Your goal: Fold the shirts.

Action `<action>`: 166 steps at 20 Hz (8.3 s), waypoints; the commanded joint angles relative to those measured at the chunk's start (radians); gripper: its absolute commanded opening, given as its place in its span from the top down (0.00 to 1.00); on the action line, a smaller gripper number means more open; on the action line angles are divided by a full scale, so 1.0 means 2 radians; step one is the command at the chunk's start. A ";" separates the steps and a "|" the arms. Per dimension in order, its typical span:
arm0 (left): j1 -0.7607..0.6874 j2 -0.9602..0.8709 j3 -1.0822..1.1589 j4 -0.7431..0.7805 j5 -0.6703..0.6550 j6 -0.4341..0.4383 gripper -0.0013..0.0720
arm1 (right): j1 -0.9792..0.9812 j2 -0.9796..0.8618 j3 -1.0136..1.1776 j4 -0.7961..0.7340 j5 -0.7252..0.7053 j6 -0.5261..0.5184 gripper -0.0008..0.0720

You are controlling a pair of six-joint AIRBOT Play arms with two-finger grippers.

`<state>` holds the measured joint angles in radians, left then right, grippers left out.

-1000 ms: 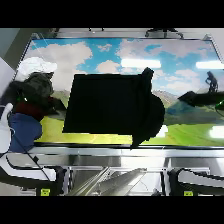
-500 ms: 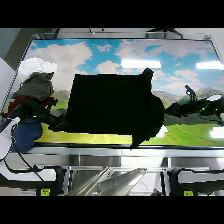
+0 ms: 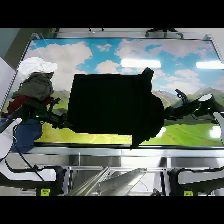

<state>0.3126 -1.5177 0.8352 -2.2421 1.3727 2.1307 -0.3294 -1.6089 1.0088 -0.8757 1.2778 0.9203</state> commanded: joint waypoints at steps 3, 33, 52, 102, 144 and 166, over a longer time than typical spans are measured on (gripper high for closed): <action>0.000 0.000 0.000 -0.005 -0.009 0.004 0.97 | -0.054 0.042 0.001 0.019 -0.001 -0.008 0.54; 0.014 0.341 0.416 -0.232 -0.035 0.054 0.97 | -0.044 0.465 0.244 0.164 -0.079 -0.043 0.96; -0.059 -0.045 0.325 -0.122 -0.097 0.080 0.97 | 0.061 0.042 0.202 0.115 -0.151 -0.043 0.96; -0.069 -0.011 0.078 0.127 -0.015 -0.109 0.05 | -0.109 0.187 -0.063 -0.150 0.005 0.211 0.48; -0.127 -0.197 0.467 0.154 -0.030 -0.117 0.97 | 0.082 -0.025 0.154 0.040 -0.233 0.048 0.96; -0.145 -0.234 0.586 0.150 0.009 -0.164 0.03 | 0.004 -0.099 0.202 -0.060 -0.126 0.113 0.05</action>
<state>0.0418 -2.0003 2.0094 -1.9377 1.3880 1.8267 -0.3004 -1.7763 1.4075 -1.0374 0.9318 1.1919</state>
